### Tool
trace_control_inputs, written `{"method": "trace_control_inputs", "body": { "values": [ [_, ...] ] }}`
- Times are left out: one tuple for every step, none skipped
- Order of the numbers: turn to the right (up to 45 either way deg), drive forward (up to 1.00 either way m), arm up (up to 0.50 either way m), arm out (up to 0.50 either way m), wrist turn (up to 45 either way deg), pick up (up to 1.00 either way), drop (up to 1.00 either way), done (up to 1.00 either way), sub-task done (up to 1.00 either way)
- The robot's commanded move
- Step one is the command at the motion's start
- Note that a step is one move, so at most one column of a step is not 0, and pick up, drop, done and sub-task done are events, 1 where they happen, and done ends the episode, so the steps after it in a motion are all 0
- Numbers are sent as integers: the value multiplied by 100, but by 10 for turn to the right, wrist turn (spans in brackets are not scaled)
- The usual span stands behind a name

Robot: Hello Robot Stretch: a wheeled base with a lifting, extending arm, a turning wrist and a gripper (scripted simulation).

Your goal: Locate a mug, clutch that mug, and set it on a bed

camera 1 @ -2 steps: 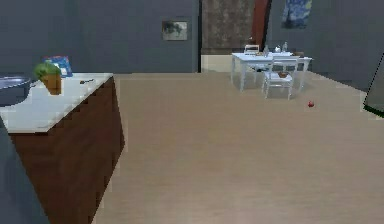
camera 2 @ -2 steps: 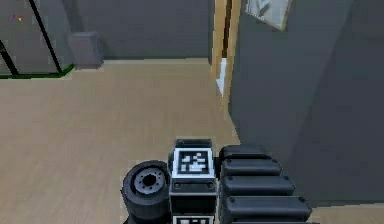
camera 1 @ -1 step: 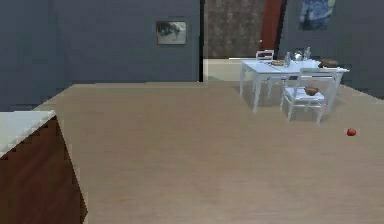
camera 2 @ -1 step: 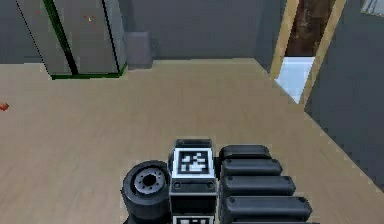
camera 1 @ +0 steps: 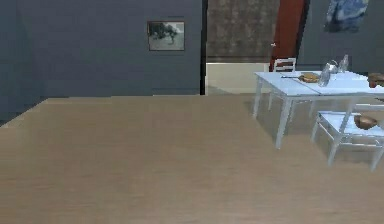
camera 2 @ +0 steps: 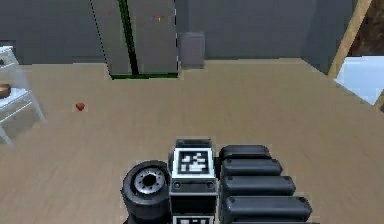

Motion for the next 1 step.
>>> {"method": "trace_control_inputs", "body": {
  "values": [
    [30,0,0,0,0,0,0,0,0]
  ]
}}
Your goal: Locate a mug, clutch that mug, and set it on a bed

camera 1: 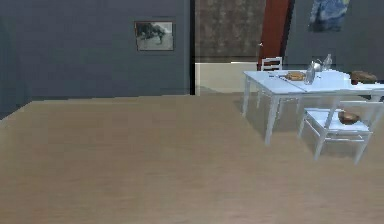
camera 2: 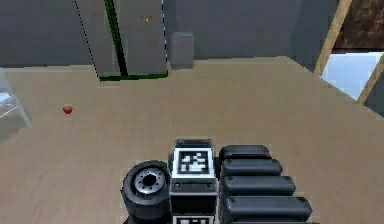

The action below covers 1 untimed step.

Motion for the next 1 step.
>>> {"method": "trace_control_inputs", "body": {
  "values": [
    [0,100,0,0,0,0,0,0,0]
  ]
}}
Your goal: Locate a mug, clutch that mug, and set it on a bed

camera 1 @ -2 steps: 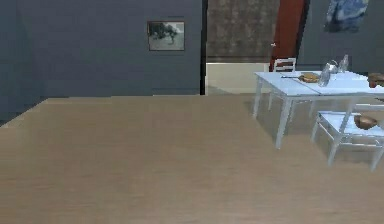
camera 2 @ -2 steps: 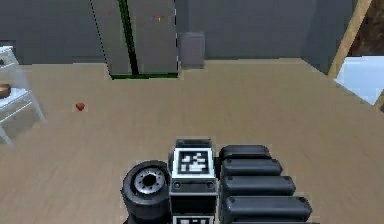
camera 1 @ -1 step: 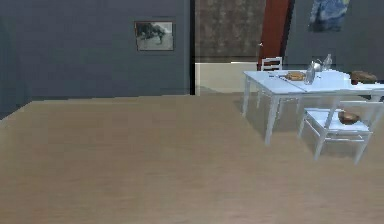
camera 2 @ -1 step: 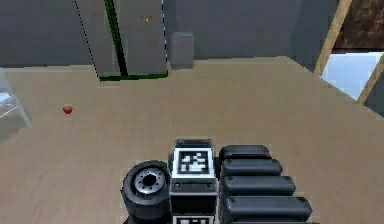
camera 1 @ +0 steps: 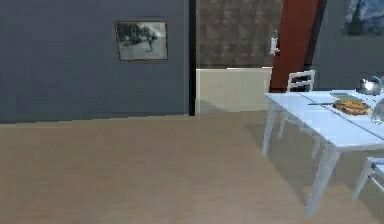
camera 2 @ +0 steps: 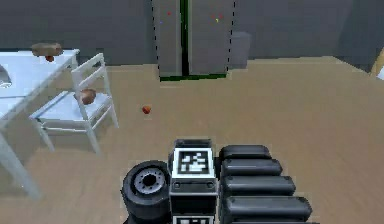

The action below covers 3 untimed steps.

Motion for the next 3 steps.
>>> {"method": "trace_control_inputs", "body": {
  "values": [
    [0,100,0,0,0,0,0,0,0],
    [0,100,0,0,0,0,0,0,0],
    [0,10,0,0,0,0,0,0,0]
  ]
}}
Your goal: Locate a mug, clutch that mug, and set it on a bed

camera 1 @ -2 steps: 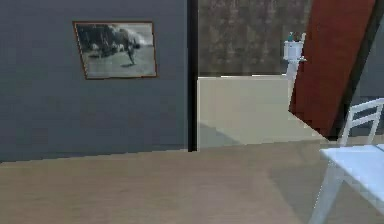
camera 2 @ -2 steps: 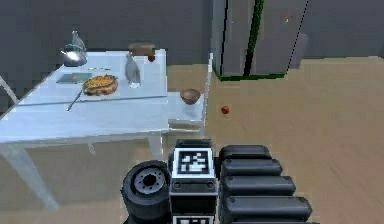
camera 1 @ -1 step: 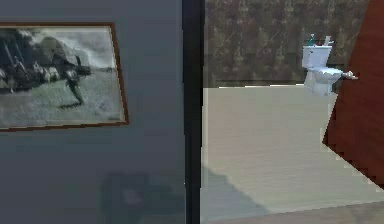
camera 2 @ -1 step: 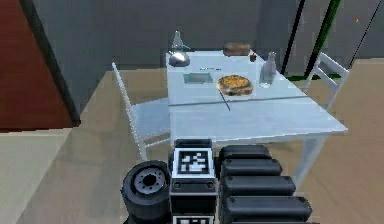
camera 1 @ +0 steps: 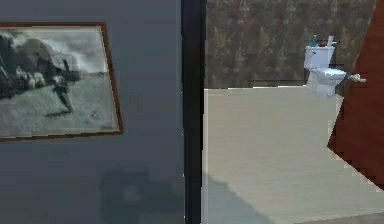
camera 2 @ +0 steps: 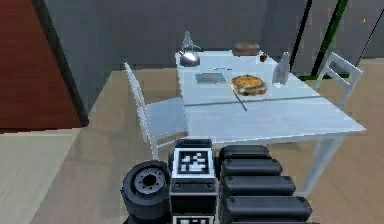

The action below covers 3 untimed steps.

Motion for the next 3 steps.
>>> {"method": "trace_control_inputs", "body": {
  "values": [
    [240,0,0,0,0,0,0,0,0],
    [0,100,0,0,0,0,0,0,0],
    [0,100,0,0,0,0,0,0,0]
  ]
}}
